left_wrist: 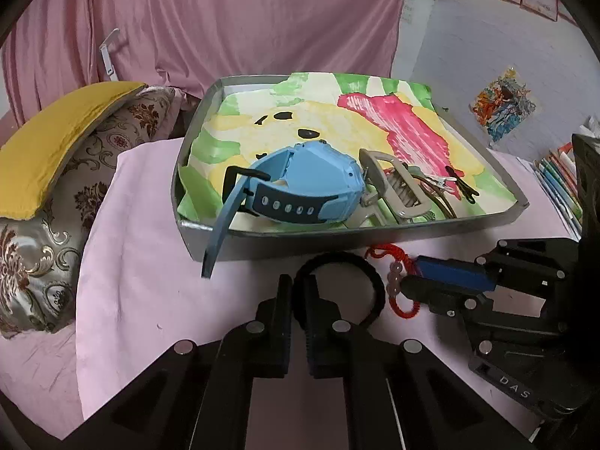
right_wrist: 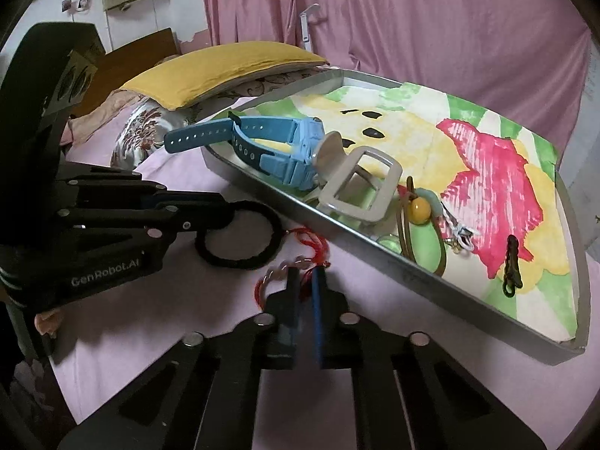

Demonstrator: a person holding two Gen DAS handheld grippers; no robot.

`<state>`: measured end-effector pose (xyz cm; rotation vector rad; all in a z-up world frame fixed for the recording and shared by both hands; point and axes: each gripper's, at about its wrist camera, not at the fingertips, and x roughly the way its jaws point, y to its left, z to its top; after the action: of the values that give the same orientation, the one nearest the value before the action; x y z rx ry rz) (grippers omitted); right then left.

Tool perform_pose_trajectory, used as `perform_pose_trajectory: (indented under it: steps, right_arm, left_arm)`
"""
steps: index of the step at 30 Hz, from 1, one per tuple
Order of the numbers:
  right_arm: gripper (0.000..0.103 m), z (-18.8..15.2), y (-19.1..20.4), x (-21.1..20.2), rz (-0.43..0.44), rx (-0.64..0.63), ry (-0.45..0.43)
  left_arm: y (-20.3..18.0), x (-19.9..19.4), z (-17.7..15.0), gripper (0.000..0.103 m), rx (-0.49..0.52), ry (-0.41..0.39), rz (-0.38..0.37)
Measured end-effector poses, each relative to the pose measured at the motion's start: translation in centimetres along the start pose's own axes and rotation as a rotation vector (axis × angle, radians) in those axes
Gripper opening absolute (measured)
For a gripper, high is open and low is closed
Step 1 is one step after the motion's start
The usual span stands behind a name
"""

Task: Organize jewelry
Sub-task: 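Grasp the red bead string with right gripper while left grasps the black bracelet, then carry the red bead string into the tray with right while left drops the bracelet there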

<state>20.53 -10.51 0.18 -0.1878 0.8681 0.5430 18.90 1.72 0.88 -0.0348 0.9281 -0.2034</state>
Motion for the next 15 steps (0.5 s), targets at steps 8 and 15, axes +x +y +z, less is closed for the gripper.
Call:
perform_pose_trajectory:
  steps: [8,15]
  right_arm:
    - [0.002,-1.4,0.1,-2.0,-0.067,-0.033,-0.047]
    - [0.002,-2.0,0.1,-5.8,-0.112,-0.039,-0.152]
  left_arm:
    - [-0.3,-2.4,-1.4,0.005,-0.046,-0.087,-0.009]
    - [-1.9,-5.3,-1.4,0.005,-0.024,-0.198,-0.027]
